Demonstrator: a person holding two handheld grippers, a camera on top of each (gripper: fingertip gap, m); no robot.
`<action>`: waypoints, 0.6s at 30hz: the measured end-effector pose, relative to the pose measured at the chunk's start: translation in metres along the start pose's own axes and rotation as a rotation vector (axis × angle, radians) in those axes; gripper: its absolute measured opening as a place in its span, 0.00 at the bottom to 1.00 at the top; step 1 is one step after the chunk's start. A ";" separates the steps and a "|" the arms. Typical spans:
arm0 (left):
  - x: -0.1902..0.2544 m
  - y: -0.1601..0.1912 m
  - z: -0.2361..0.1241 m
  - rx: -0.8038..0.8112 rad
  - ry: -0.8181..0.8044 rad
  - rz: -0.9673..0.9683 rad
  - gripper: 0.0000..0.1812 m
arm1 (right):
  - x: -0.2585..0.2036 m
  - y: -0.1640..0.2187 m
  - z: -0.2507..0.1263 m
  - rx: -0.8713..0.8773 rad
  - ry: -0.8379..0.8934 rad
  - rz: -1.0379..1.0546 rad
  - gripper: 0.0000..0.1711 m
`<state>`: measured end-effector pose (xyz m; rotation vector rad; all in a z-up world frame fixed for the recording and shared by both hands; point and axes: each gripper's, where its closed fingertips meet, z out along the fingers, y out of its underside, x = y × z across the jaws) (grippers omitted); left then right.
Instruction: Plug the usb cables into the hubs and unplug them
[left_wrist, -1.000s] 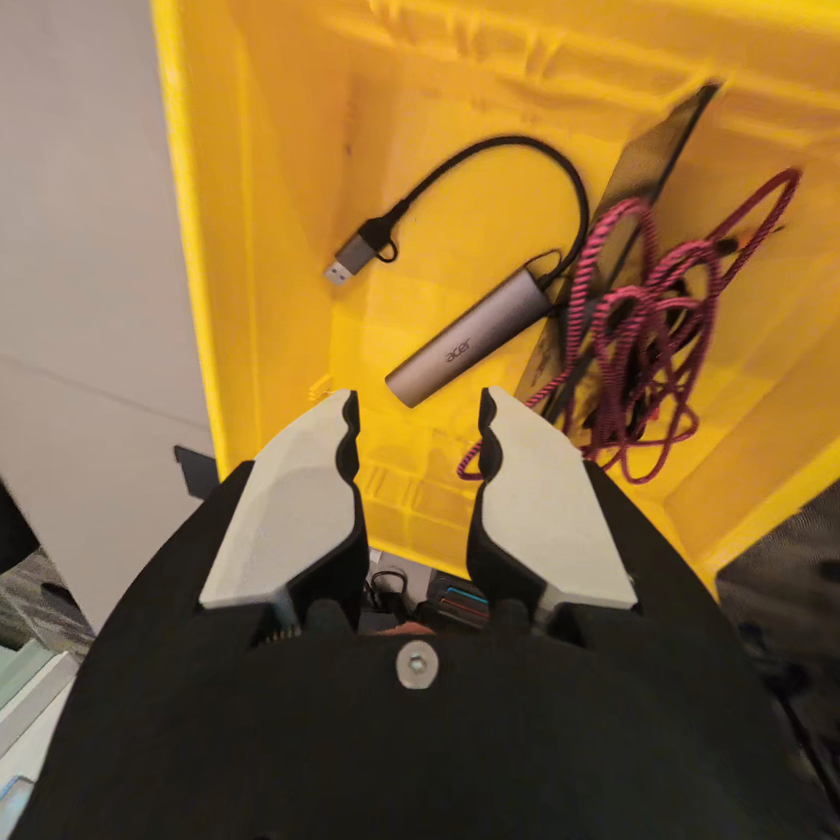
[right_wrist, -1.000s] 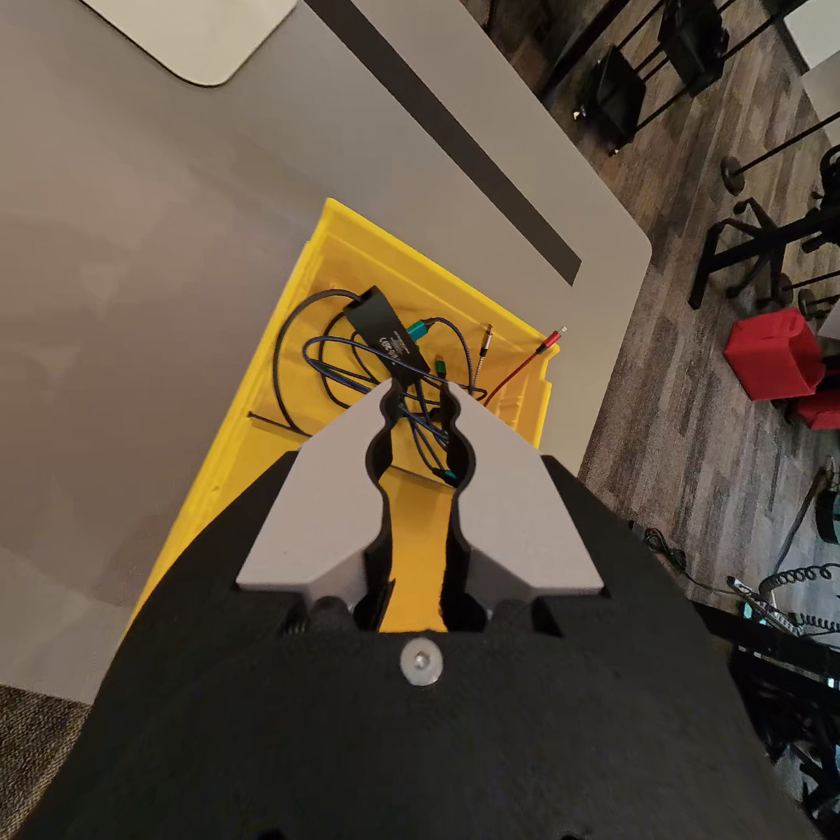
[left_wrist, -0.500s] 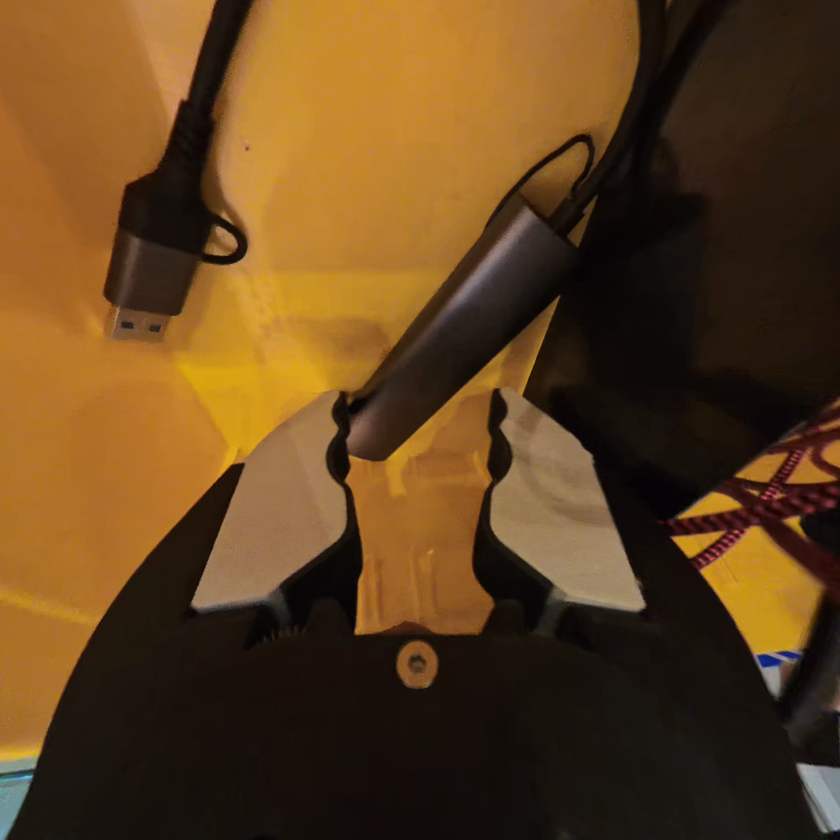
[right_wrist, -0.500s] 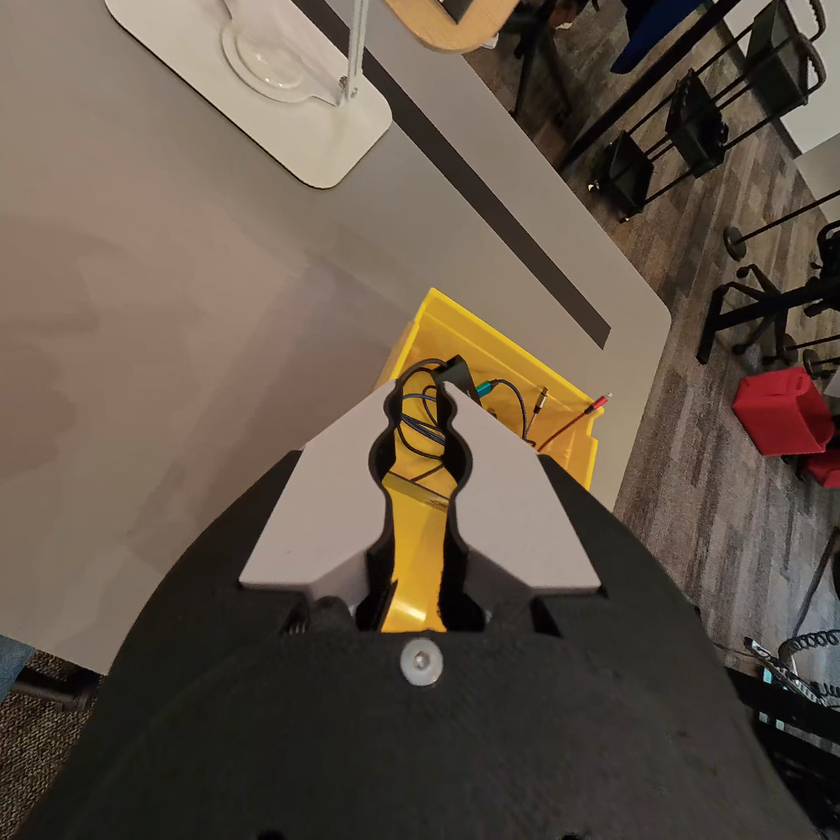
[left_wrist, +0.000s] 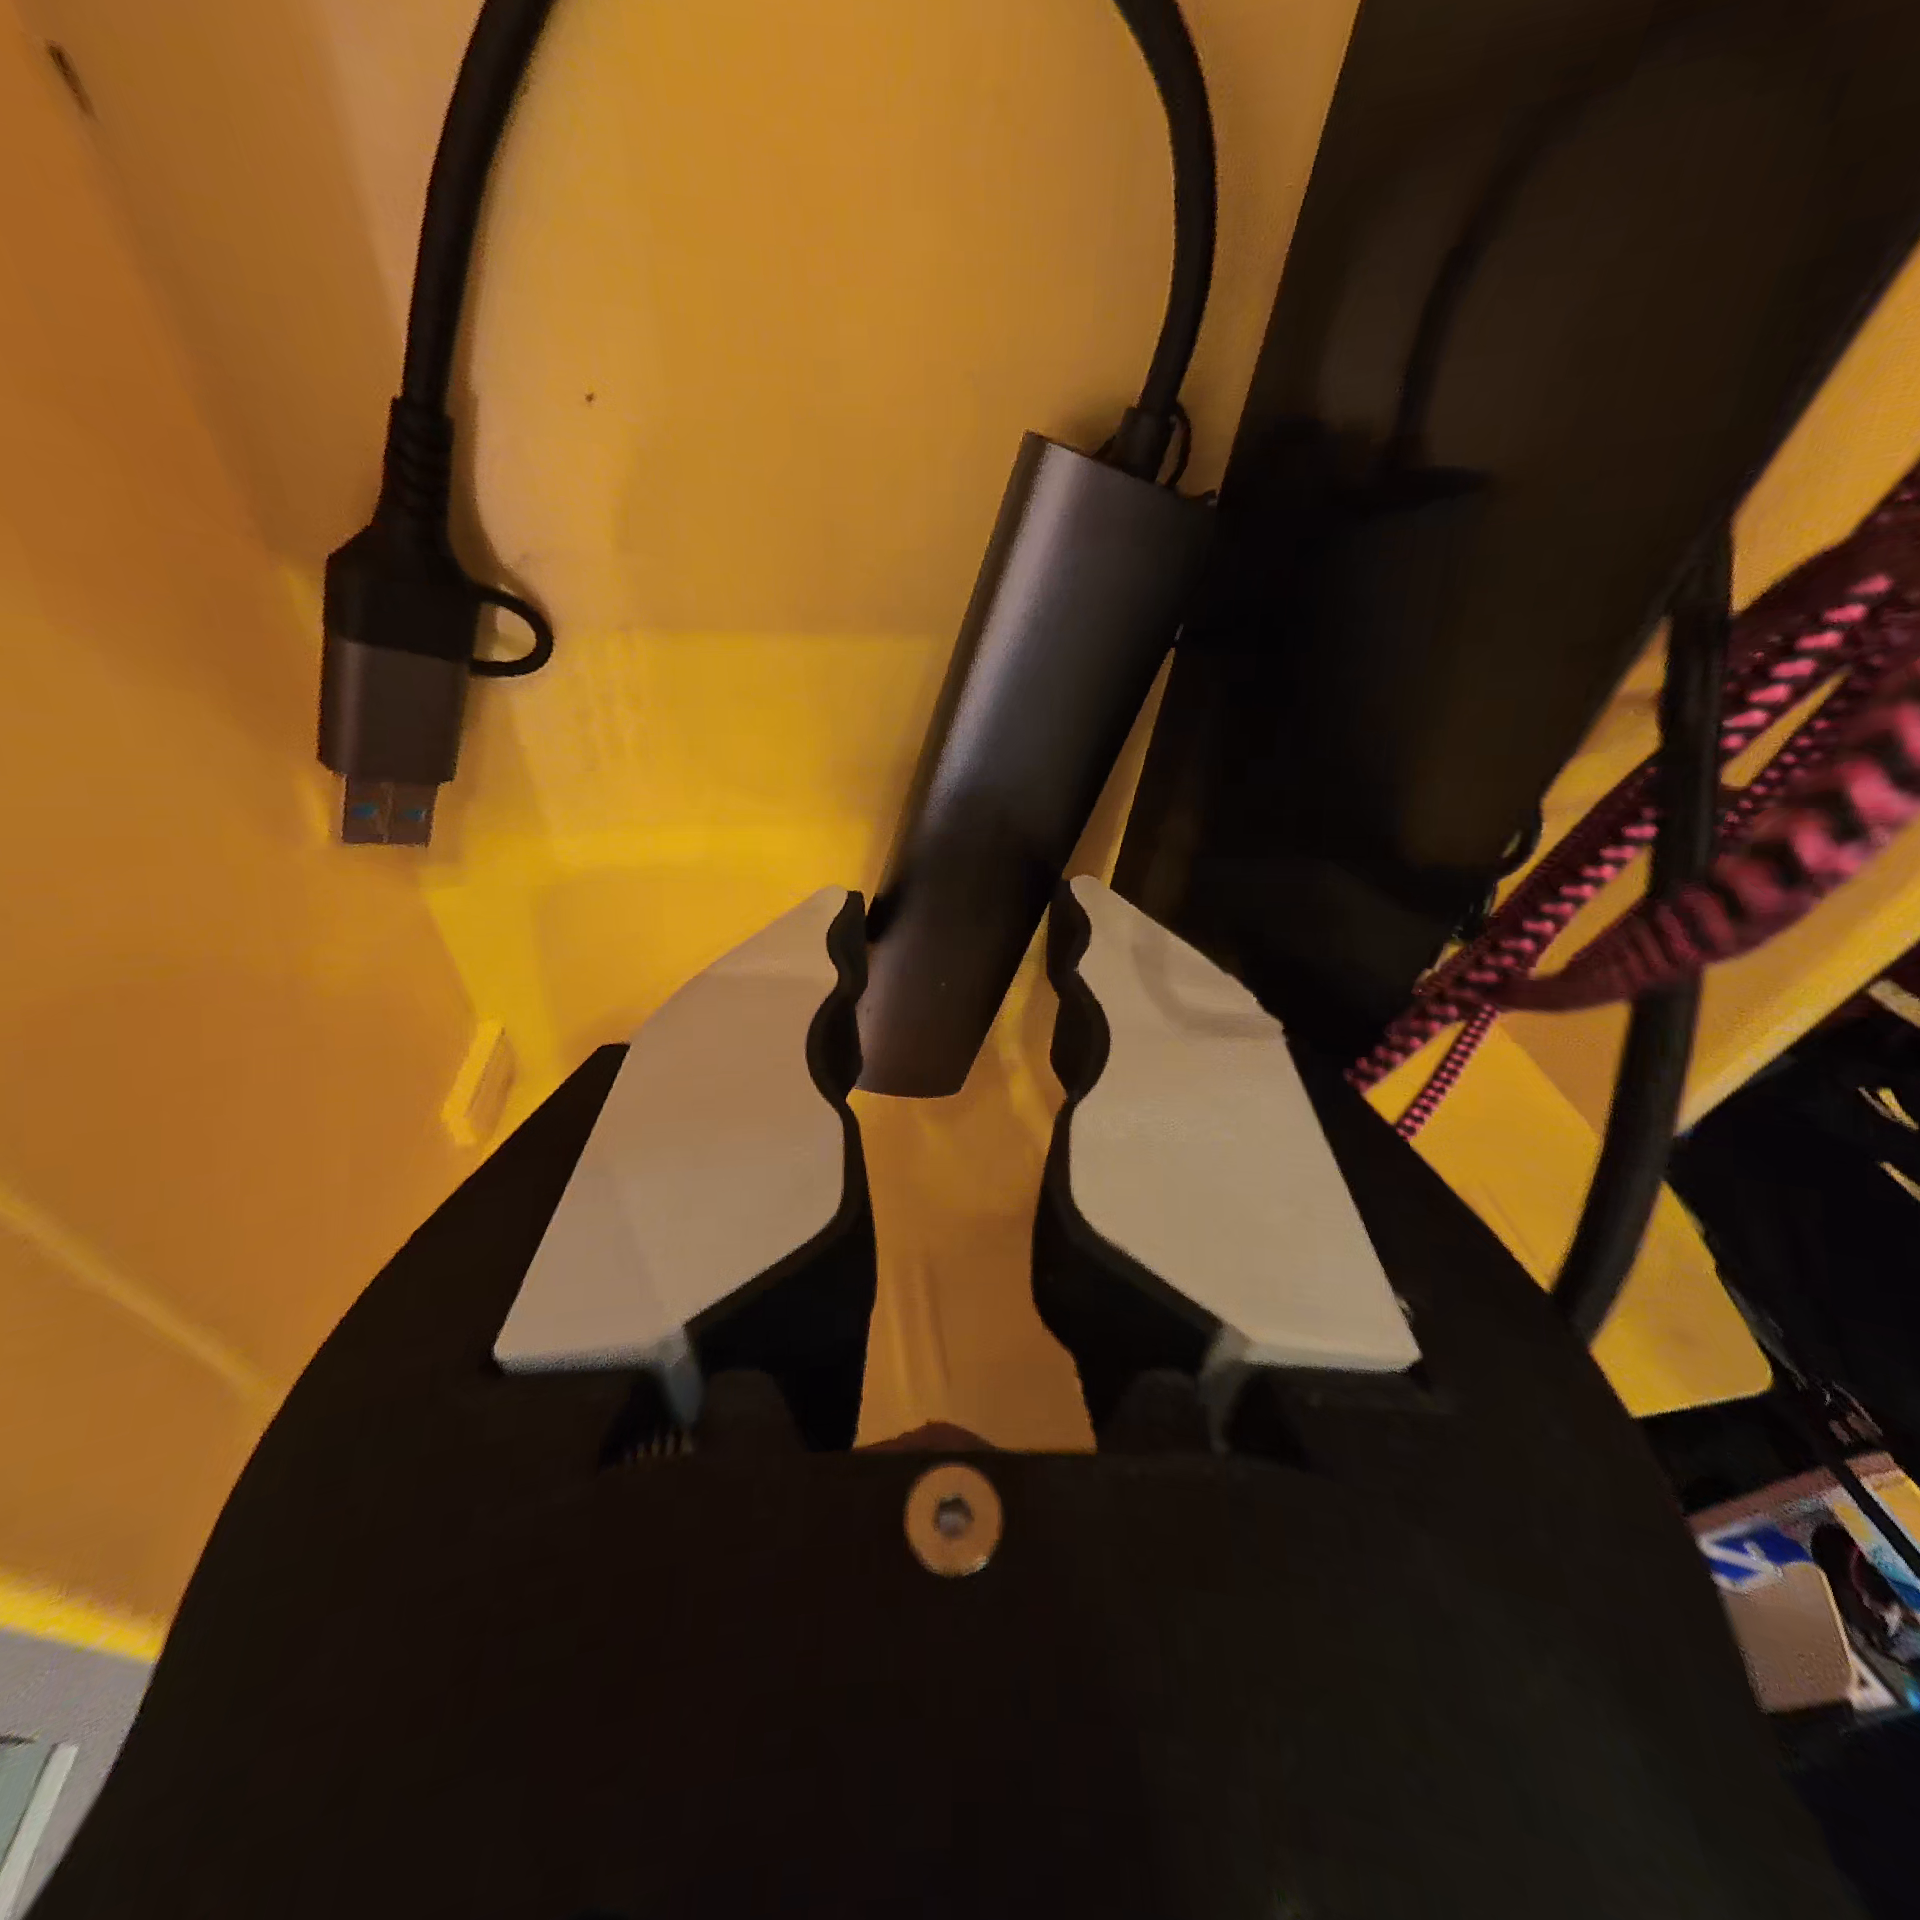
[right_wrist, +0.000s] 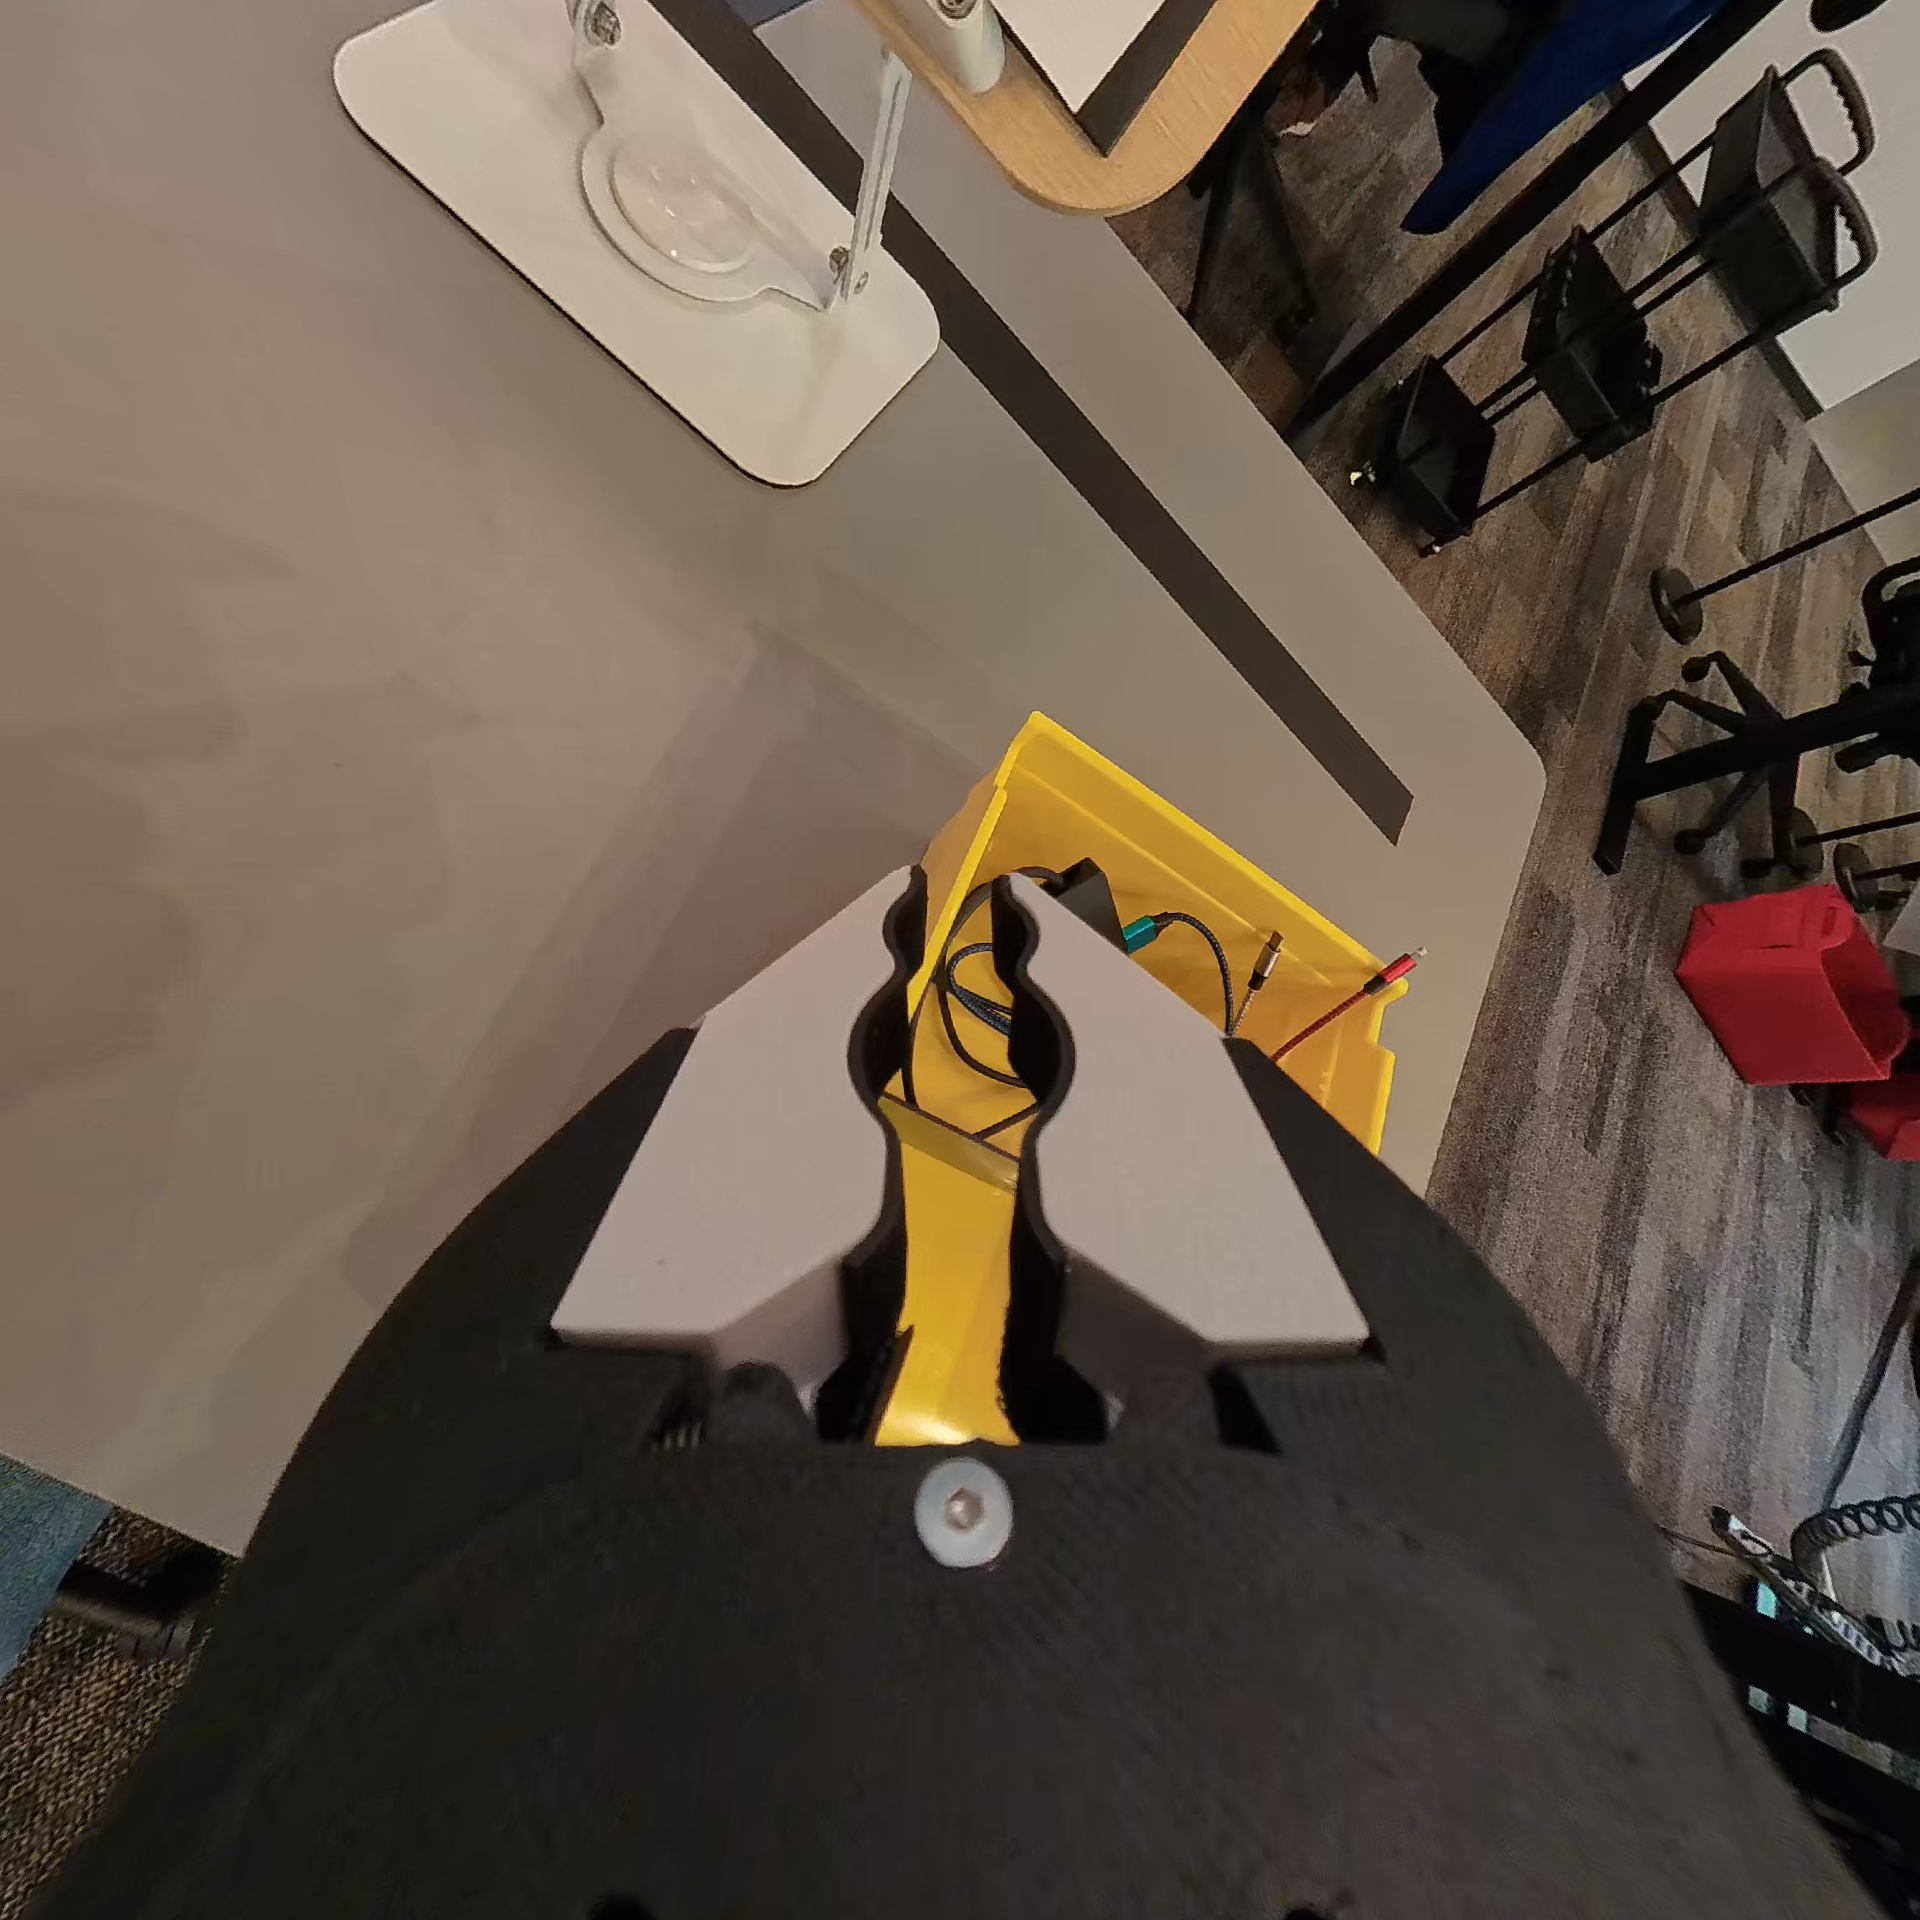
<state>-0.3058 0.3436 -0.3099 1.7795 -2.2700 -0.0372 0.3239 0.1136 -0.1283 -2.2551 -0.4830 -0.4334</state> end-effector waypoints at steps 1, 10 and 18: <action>0.000 0.001 -0.003 0.012 -0.009 -0.008 0.18 | -0.001 0.000 0.000 0.000 -0.003 0.001 0.06; -0.008 0.005 -0.054 0.134 -0.158 -0.060 0.17 | -0.041 -0.033 -0.002 0.092 -0.102 -0.047 0.07; 0.000 -0.004 -0.094 0.188 -0.227 -0.052 0.17 | -0.134 -0.094 0.016 0.281 -0.318 -0.155 0.09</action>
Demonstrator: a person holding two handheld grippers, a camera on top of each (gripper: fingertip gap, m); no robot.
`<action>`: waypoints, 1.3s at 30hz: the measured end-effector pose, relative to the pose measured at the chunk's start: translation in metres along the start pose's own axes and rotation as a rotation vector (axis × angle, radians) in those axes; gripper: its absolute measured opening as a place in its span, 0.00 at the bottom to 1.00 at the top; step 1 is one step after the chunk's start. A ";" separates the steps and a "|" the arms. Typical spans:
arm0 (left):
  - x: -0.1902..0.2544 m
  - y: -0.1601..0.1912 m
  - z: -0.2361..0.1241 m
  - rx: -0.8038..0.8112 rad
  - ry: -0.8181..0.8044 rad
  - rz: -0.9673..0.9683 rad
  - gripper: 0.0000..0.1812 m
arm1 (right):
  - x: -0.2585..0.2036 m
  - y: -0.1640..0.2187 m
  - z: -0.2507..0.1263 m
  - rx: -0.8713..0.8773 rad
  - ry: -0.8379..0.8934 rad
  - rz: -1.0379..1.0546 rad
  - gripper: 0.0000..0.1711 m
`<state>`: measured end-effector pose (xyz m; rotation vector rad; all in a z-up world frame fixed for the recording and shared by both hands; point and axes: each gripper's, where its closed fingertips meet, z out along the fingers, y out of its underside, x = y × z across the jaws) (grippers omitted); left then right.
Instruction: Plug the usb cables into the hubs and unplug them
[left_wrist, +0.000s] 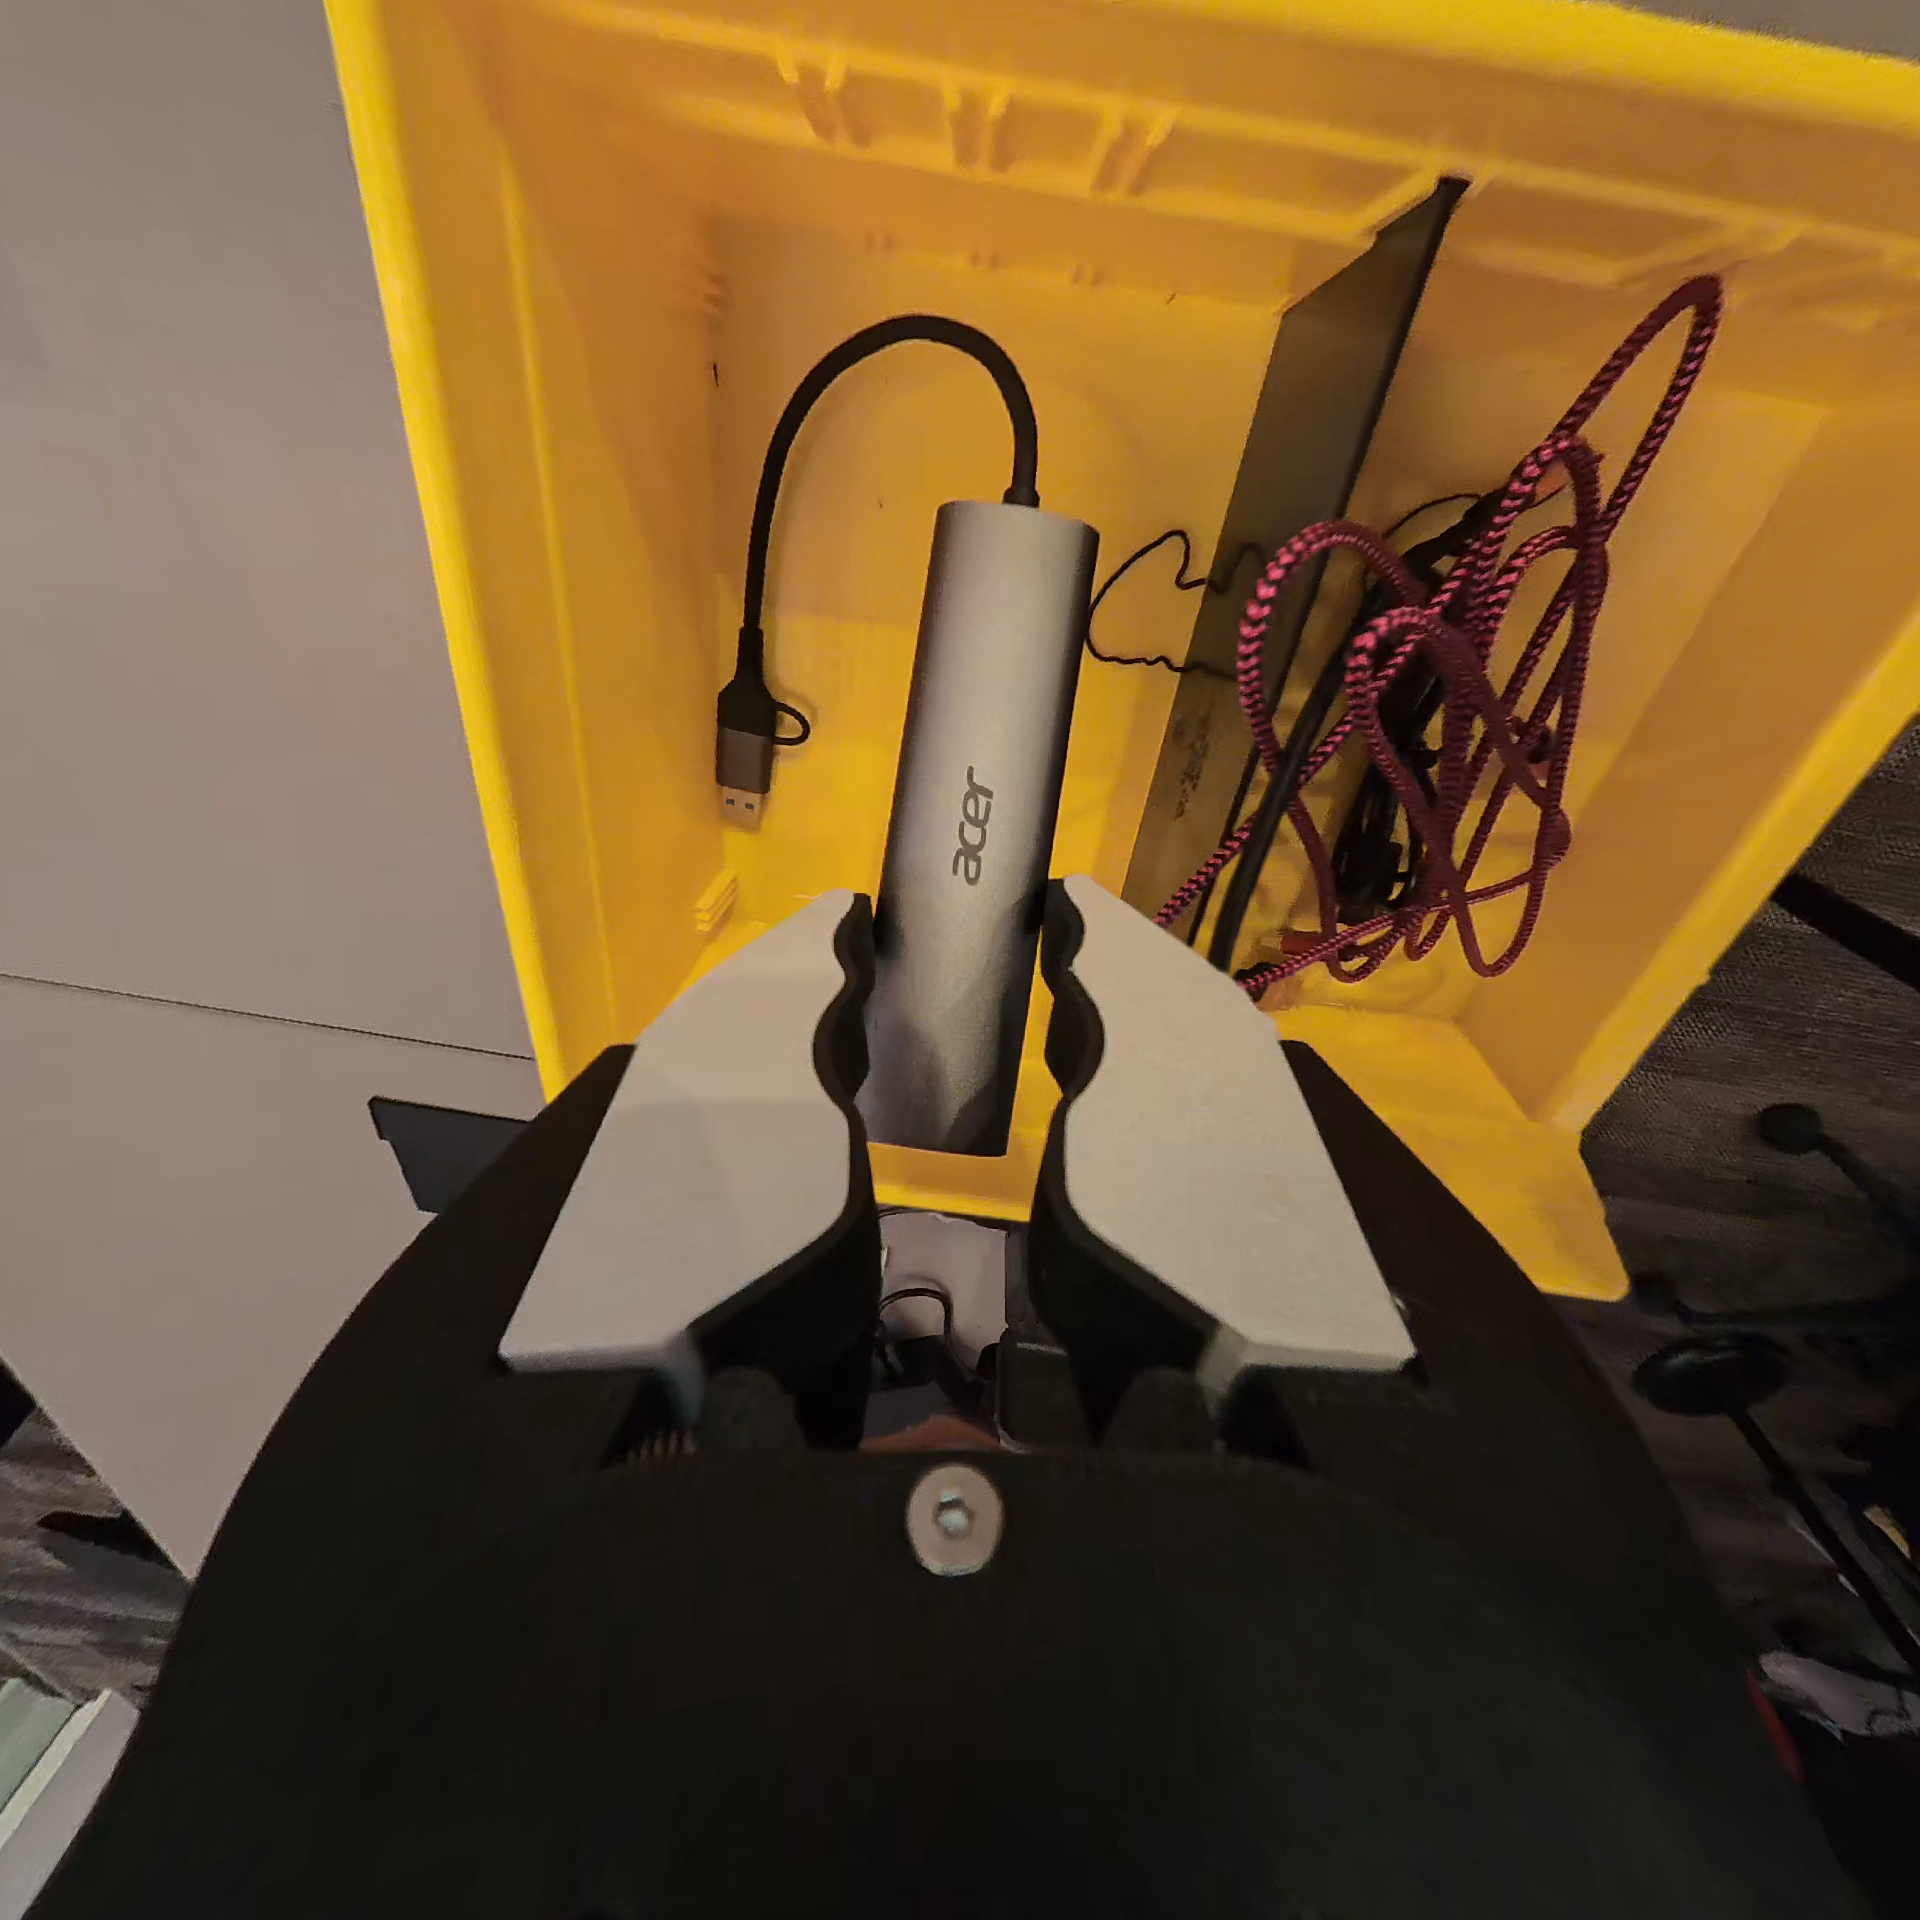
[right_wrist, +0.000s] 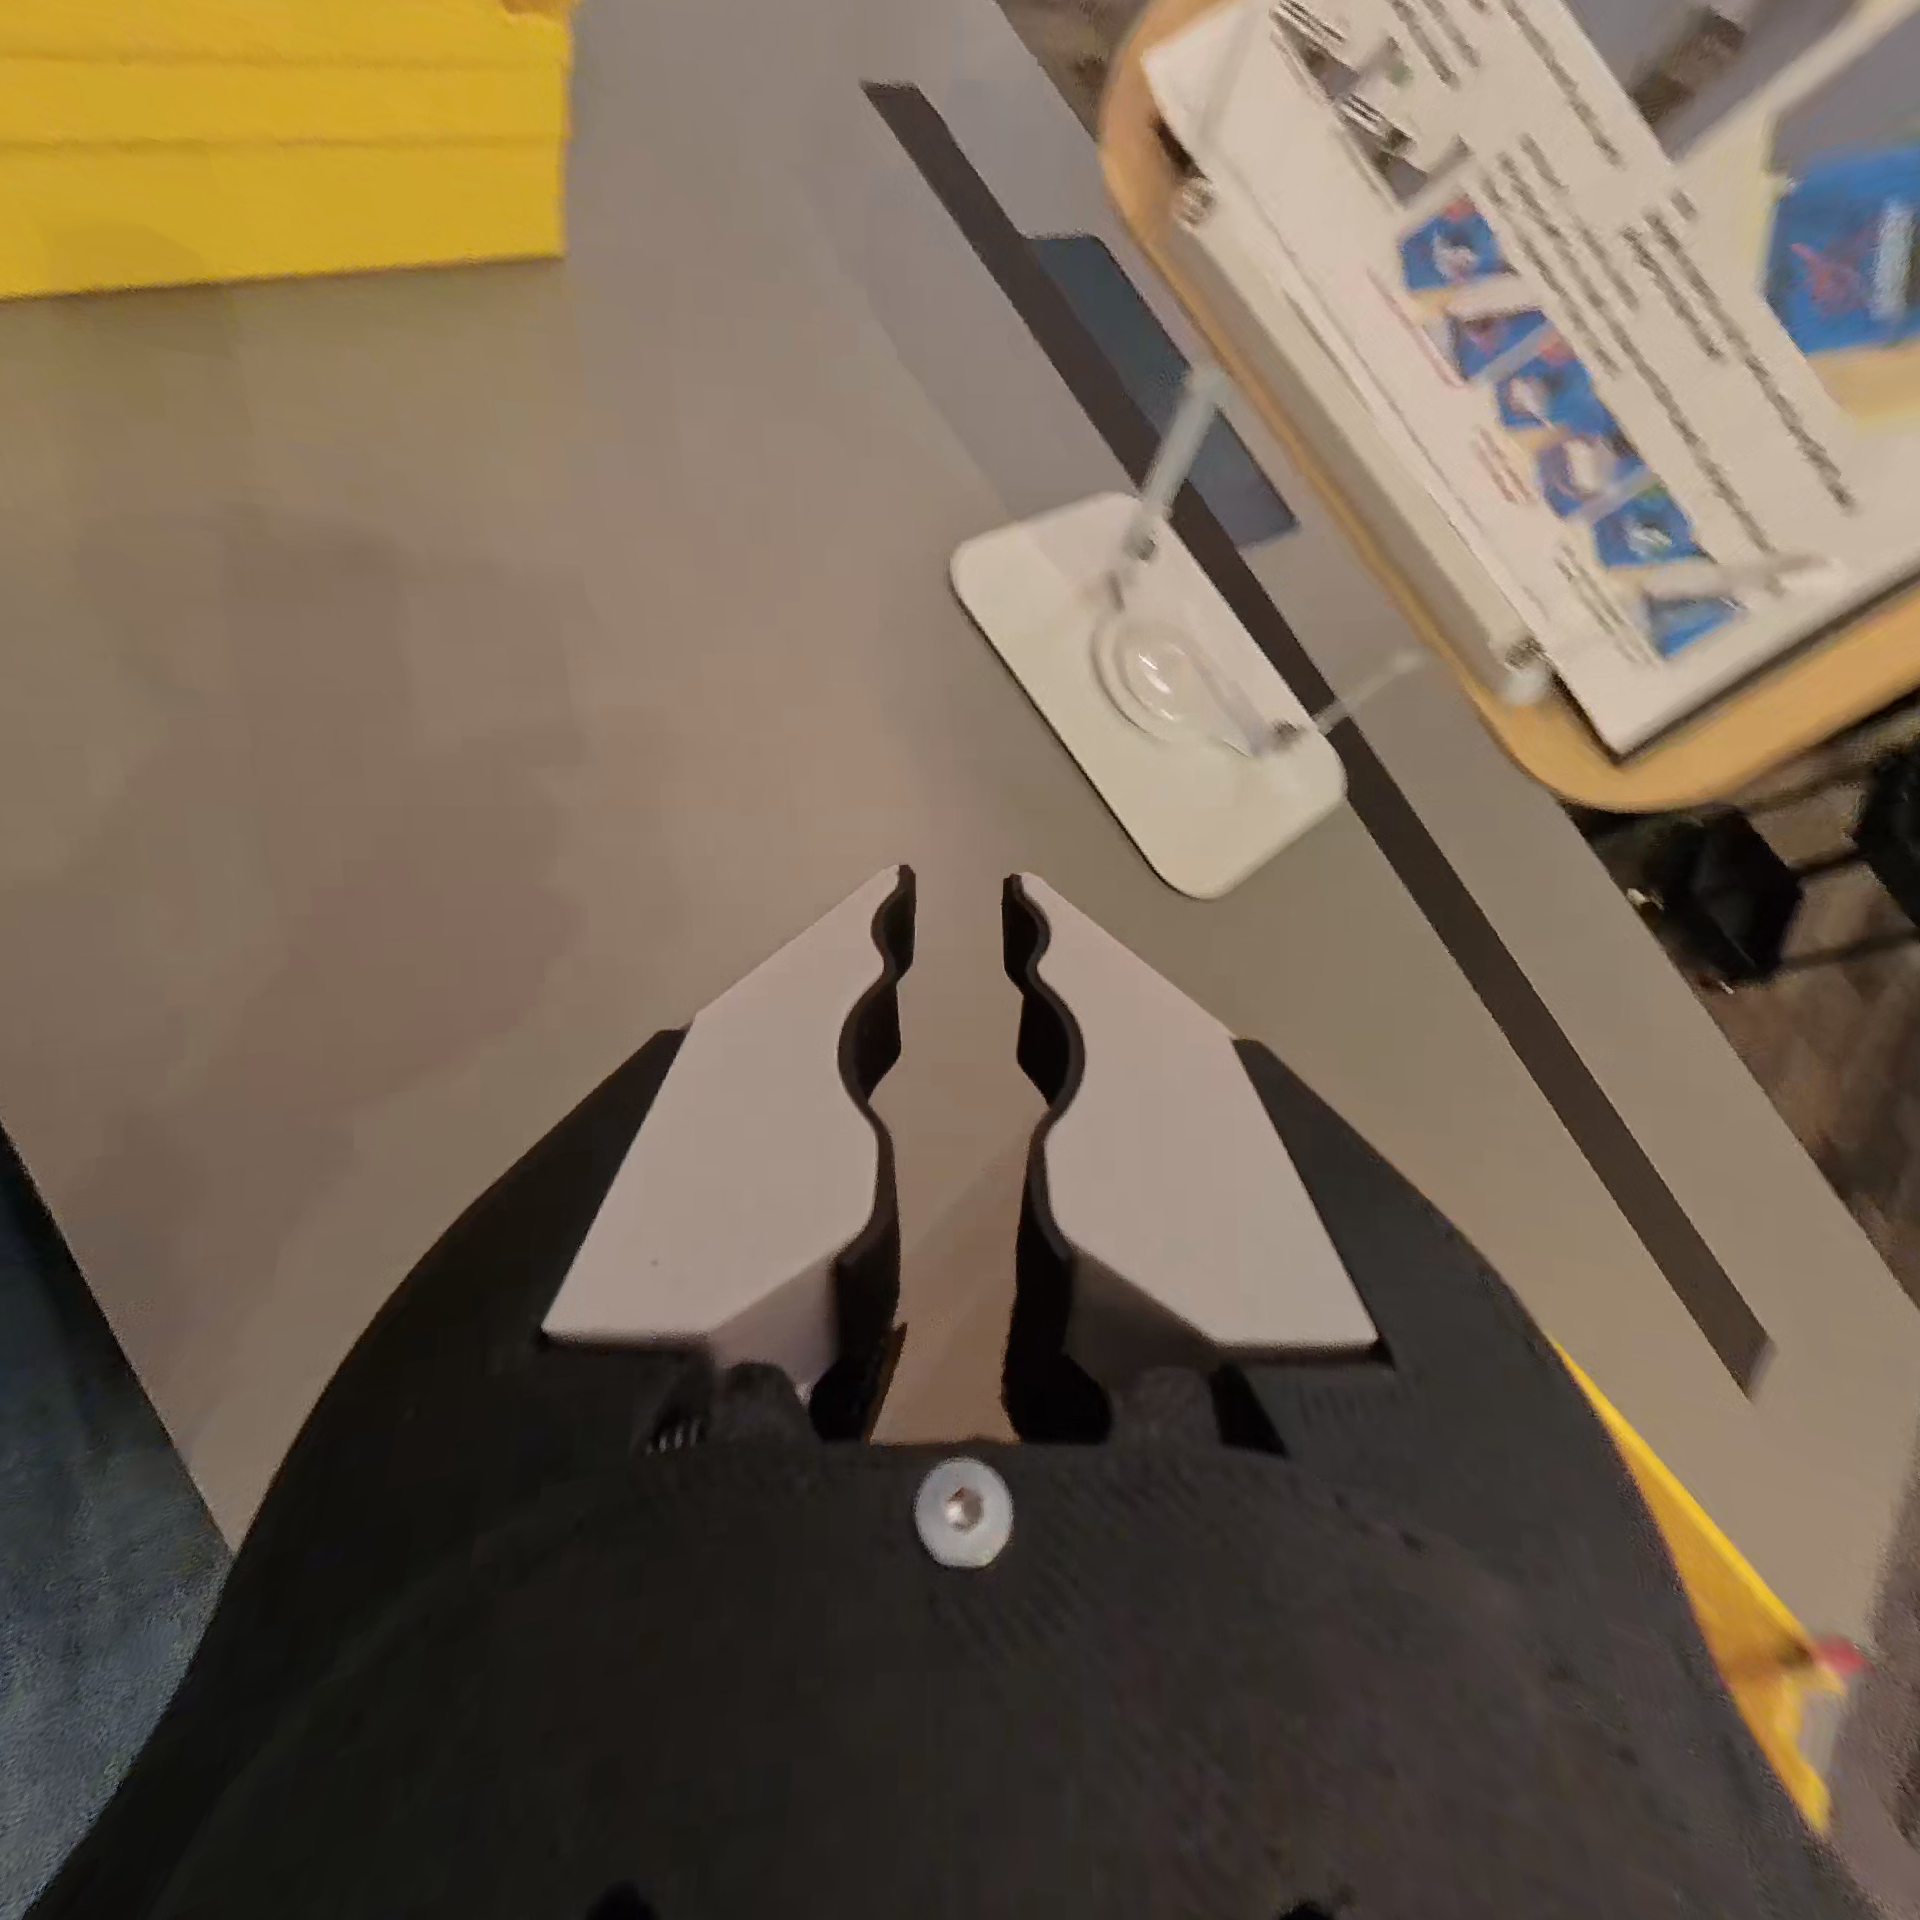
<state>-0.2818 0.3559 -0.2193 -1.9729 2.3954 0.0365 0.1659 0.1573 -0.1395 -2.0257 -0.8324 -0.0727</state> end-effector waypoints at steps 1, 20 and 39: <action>0.001 -0.002 -0.003 0.003 -0.005 0.003 0.17 | -0.011 -0.005 0.009 0.014 -0.038 -0.009 0.09; 0.037 -0.097 -0.129 0.165 -0.200 0.210 0.16 | -0.107 -0.105 0.043 0.264 -0.300 -0.094 0.29; 0.163 -0.336 -0.029 0.292 -0.022 0.843 0.16 | -0.164 -0.008 0.041 0.092 -0.716 0.297 0.33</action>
